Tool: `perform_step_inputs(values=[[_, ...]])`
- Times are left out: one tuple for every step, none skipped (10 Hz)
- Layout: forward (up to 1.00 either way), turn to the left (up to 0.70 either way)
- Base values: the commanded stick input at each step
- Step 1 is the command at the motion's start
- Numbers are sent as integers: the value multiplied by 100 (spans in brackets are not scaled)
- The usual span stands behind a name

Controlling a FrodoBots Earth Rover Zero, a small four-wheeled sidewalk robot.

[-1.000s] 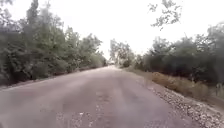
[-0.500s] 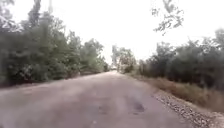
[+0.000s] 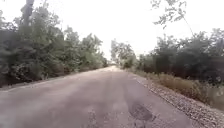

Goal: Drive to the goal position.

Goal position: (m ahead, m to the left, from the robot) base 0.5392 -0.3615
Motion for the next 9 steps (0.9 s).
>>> perform_step_inputs(values=[[85, 0], [85, 0], [85, 0], [85, 0], [85, 0], [85, 0], [85, 0], [85, 0], [85, 0]])
